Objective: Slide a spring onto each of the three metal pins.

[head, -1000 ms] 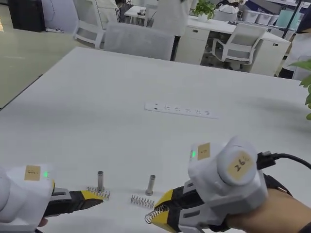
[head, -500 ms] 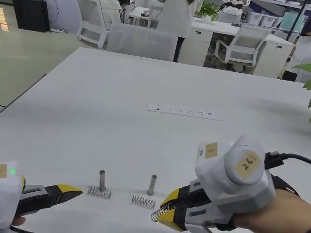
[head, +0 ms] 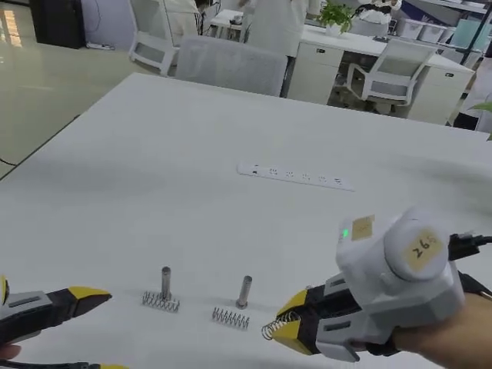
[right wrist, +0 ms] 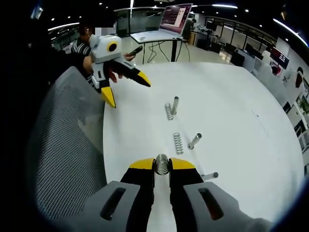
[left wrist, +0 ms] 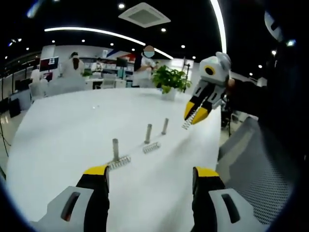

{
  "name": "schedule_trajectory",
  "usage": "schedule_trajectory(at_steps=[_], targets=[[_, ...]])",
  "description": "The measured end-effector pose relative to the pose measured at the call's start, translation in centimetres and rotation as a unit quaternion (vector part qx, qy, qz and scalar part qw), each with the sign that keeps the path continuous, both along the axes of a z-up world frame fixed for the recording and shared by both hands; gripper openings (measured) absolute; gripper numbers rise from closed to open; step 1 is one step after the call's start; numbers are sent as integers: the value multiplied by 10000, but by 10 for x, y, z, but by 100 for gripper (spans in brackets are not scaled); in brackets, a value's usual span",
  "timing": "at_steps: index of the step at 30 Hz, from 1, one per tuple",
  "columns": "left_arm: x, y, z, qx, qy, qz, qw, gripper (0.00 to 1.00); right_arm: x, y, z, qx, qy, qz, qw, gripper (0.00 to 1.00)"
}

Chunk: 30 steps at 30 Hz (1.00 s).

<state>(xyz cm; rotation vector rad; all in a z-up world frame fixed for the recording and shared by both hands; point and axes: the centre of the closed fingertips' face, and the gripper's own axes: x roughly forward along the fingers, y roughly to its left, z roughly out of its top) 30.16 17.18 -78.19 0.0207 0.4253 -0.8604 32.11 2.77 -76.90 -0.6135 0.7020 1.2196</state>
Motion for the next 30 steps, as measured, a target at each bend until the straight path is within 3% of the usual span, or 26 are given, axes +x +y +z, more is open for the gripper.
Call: schedule_trajectory(at_steps=[16,30], targets=[[-5,-4,-2,-20,27,25,10000,64,37,-38,13,-237,-201,-480,9984,8],[-7,-5,-2,-3,45,-6,10000,64,67,-51,-3,-984,-223,-470,9938,8]])
